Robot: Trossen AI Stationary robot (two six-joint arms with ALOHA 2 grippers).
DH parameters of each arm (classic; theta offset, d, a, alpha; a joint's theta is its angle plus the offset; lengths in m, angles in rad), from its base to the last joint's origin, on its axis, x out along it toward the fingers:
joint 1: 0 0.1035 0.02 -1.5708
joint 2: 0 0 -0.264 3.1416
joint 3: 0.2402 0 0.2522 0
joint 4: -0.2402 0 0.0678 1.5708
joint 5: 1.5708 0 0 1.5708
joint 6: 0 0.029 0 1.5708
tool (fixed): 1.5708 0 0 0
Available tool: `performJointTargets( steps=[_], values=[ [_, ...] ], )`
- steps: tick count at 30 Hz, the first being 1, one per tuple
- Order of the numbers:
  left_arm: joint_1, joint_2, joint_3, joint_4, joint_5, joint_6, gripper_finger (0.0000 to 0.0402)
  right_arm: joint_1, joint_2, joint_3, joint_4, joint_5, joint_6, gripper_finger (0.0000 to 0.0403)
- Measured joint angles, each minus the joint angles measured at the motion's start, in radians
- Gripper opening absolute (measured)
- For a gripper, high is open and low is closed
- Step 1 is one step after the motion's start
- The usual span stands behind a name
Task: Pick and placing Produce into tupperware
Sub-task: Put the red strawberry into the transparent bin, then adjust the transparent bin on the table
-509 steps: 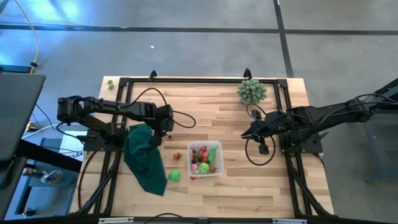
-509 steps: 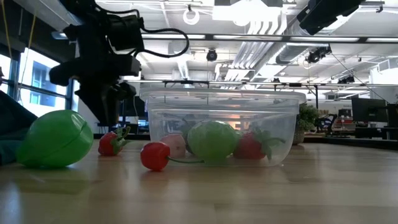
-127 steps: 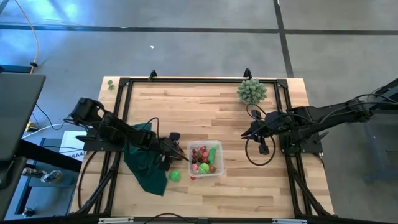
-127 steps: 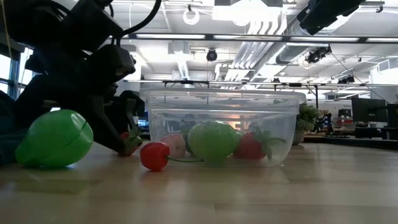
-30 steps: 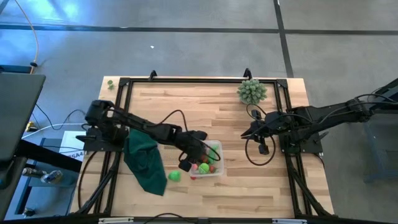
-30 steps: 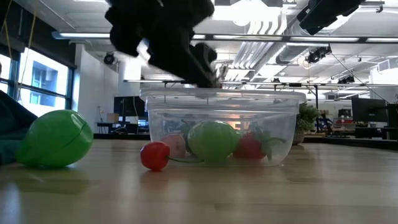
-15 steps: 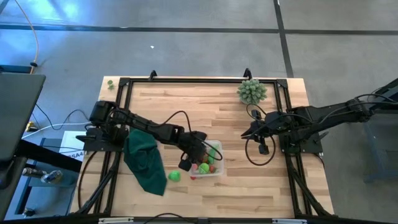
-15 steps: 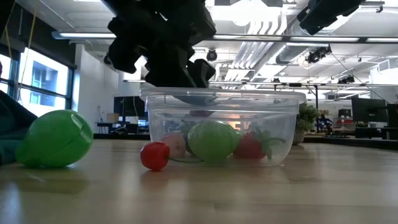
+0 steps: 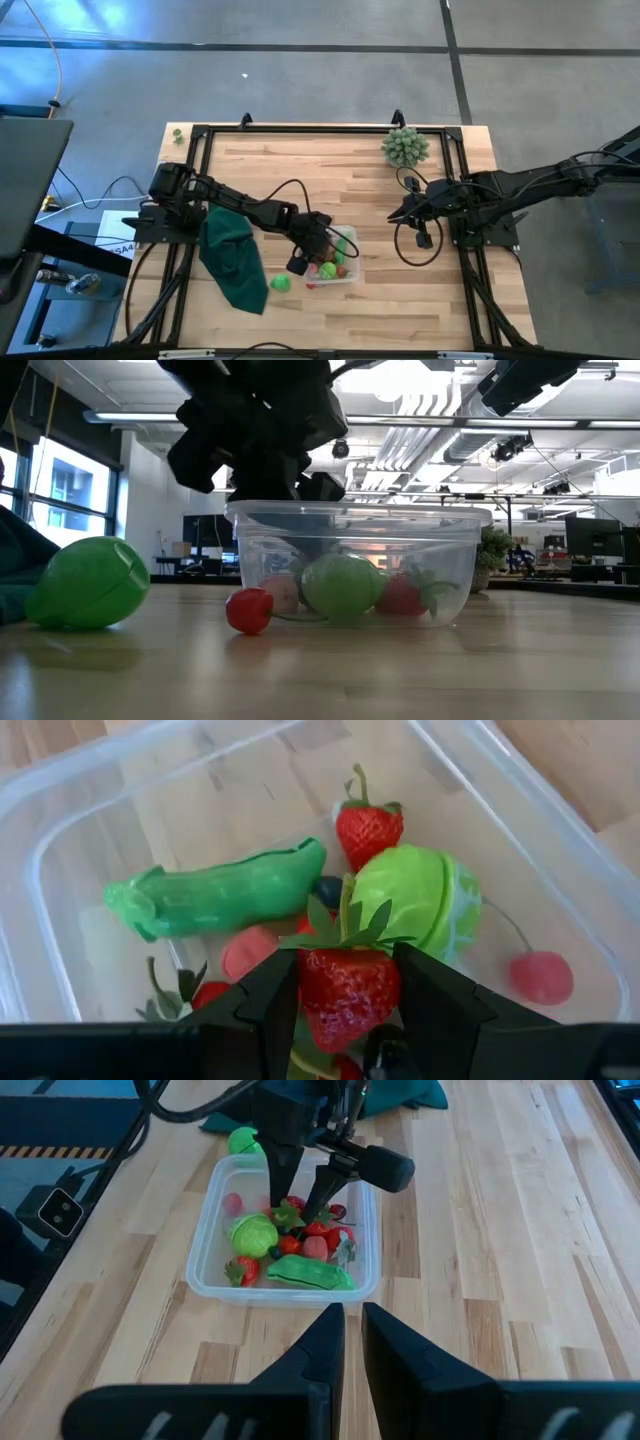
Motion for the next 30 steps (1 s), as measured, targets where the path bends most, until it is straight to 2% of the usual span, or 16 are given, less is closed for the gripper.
performJointTargets(
  steps=[3,9,13,17,24,30],
  values=[
    [0.005,0.004,0.003,0.017,0.009,-0.001,0.015,0.0,0.0,0.0,0.001,0.0,0.0,0.003],
    [0.01,0.007,0.001,0.007,0.006,0.001,0.02,0.0,0.0,0.0,0.001,0.0,0.0,0.003],
    [0.01,0.007,0.001,0.009,-0.006,0.014,0.0215,0.0,0.0,0.0,0.001,0.0,0.0,0.003],
    [0.011,0.003,0.02,-0.013,-0.004,0.02,0.0209,0.0,0.0,0.0,0.0,0.0,0.0,0.003],
    [0.02,0.001,0.139,-0.141,-0.044,0.084,0.0186,0.0,0.0,0.0,0.0,0.0,0.0,0.003],
    [0.062,0.004,0.152,-0.169,-0.036,0.092,0.0172,0.0,0.0,0.0,0.0,0.0,0.0,0.003]
  ],
)
